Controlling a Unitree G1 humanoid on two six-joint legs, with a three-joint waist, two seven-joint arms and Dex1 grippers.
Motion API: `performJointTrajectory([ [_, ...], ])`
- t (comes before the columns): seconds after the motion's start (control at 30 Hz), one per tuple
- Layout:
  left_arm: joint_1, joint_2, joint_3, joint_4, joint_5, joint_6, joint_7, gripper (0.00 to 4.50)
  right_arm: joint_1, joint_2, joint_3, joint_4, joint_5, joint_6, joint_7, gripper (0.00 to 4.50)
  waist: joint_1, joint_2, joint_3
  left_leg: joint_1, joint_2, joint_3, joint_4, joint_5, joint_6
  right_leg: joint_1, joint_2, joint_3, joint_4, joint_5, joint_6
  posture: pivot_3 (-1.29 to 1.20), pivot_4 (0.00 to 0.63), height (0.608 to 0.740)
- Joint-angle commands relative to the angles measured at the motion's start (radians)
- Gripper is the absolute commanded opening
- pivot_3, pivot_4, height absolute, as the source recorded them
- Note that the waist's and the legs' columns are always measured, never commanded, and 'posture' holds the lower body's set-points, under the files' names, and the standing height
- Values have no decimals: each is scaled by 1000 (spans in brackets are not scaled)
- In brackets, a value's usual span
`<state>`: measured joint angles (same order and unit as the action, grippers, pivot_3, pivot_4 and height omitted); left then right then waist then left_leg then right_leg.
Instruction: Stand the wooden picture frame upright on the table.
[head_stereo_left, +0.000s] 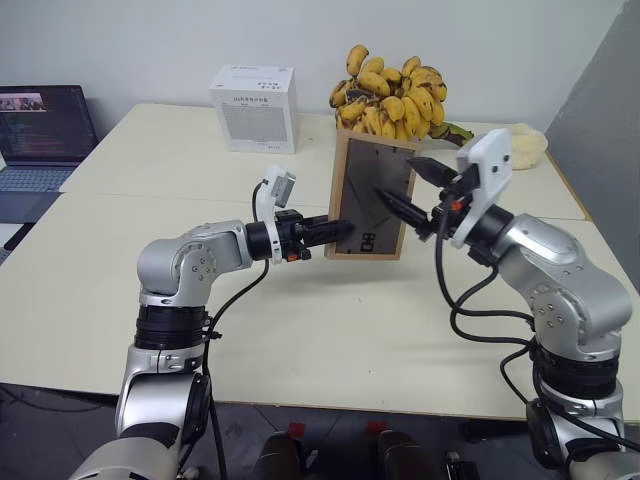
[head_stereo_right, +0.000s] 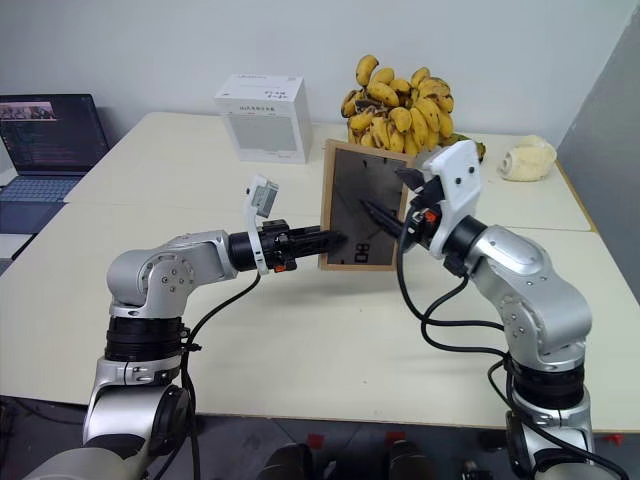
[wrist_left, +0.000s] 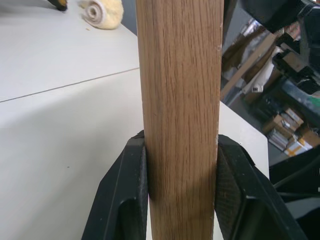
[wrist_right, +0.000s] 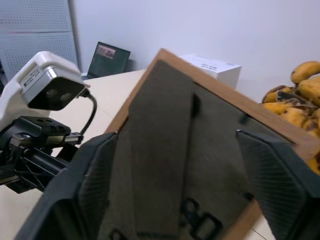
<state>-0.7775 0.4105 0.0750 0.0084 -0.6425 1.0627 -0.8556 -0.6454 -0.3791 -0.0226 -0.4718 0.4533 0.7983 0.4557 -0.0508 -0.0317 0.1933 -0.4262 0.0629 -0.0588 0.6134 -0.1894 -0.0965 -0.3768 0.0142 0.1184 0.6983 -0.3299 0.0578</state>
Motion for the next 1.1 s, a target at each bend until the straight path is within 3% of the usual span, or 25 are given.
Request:
performJointTrajectory([
  [0.03,-46,13,-7,-47,-31,-22,-25,1318,-32,18,19,10,-6,-48,0,4108,0,0,0,0,0,0,0,0,0,0,0,0,0,0,0,0,150,740],
  [0.3,-73,-6,-37,14,-6,-67,-29,1318,-69,65,64,53,-26,-84,-25,4108,-2,0,0,-1,0,0,0,0,0,-1,0,0,0,0,0,0,150,740],
  [0.67,-192,-28,-67,317,105,-231,-62,1318,0,53,37,-31,-18,-42,-55,4108,1,0,0,-4,0,-1,0,0,0,-4,0,-1,0,0,0,0,150,740],
  [1.1,-224,-39,-75,326,120,-245,-106,1318,13,23,26,0,-41,-70,-63,4108,0,0,0,-8,0,0,0,0,0,-8,0,-1,1,0,0,0,150,740],
])
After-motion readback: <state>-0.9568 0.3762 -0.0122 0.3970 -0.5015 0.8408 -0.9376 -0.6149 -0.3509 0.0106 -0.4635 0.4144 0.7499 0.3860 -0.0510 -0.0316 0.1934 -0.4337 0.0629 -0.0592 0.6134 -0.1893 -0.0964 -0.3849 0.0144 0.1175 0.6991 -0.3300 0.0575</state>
